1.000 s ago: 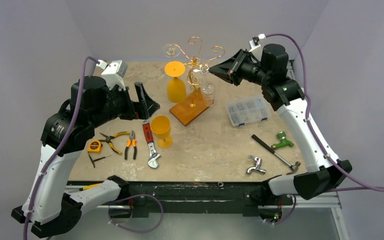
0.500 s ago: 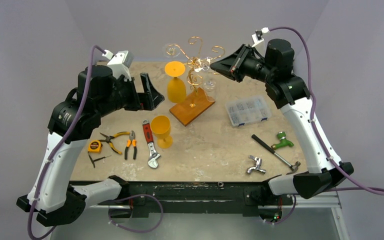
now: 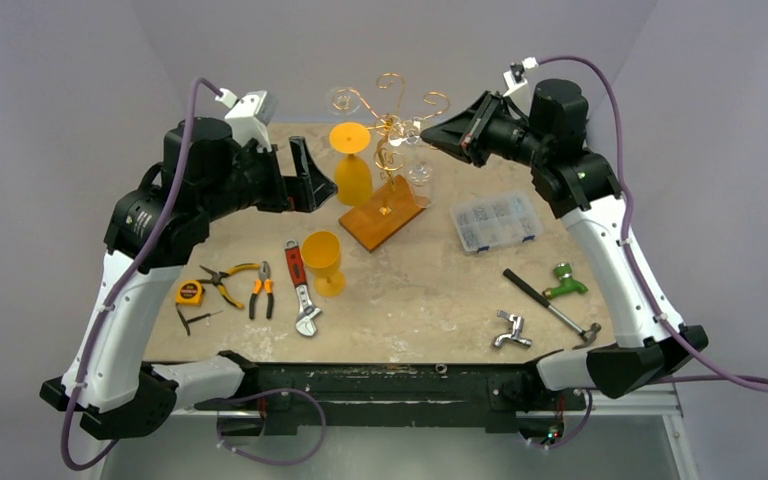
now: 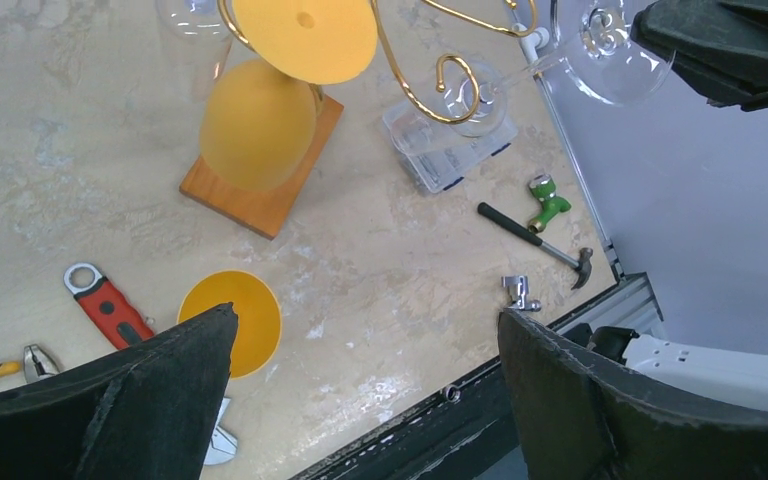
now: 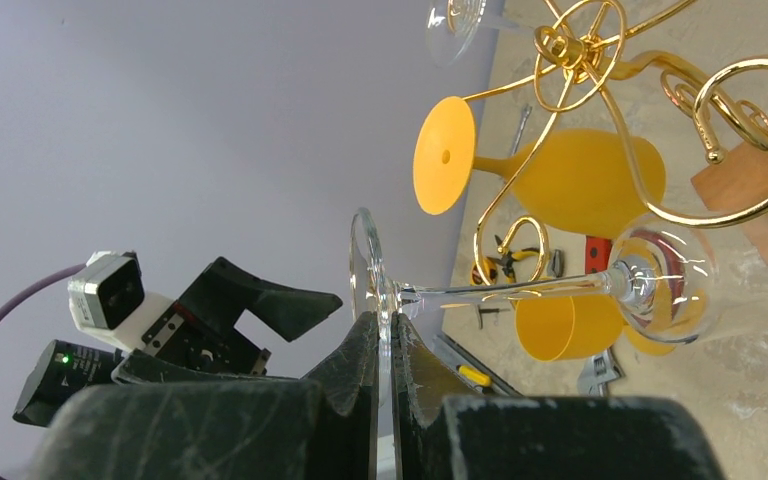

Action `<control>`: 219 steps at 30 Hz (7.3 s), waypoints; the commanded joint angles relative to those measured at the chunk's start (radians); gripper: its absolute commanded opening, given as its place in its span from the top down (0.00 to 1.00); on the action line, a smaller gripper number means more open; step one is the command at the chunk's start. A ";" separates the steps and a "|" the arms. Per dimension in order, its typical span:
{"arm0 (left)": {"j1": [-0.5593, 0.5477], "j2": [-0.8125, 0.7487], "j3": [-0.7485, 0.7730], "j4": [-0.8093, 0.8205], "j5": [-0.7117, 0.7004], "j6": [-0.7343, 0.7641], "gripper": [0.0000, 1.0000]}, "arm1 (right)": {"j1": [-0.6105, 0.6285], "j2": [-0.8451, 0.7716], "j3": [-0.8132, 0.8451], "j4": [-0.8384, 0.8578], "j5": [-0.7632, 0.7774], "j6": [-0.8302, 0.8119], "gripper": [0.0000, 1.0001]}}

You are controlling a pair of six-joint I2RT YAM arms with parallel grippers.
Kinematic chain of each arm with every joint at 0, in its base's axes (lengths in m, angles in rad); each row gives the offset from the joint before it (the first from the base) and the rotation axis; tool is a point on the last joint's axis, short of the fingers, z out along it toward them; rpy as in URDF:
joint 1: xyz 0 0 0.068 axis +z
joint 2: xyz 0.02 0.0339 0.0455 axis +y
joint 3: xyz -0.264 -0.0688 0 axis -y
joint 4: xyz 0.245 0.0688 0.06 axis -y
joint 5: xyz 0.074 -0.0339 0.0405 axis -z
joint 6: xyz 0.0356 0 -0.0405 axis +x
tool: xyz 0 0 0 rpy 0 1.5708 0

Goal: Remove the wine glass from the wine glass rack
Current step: Place the wine glass at the center of the board.

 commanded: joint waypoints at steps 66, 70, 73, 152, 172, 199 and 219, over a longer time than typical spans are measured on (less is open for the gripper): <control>-0.058 0.224 0.025 0.577 0.575 -0.458 0.54 | -0.005 -0.229 -0.059 0.074 -0.101 -0.036 1.00; -0.071 0.228 0.023 0.584 0.577 -0.463 0.57 | -0.006 -0.227 -0.059 0.076 -0.103 -0.035 1.00; -0.075 0.235 0.026 0.585 0.579 -0.465 0.59 | -0.005 -0.225 -0.060 0.079 -0.104 -0.035 1.00; -0.113 0.248 -0.034 0.501 0.778 -0.551 1.00 | -0.006 -0.346 -0.091 -0.220 0.125 -0.060 0.58; -0.158 0.234 -0.017 0.665 0.809 -0.417 1.00 | -0.007 -0.486 -0.189 -0.316 0.379 0.273 0.39; -0.230 0.298 -0.001 0.954 0.795 -0.347 1.00 | -0.007 -0.484 -0.419 0.096 0.126 0.565 0.39; -0.263 0.350 0.007 1.031 0.798 -0.327 1.00 | -0.007 -0.428 -0.426 0.180 0.064 0.595 0.85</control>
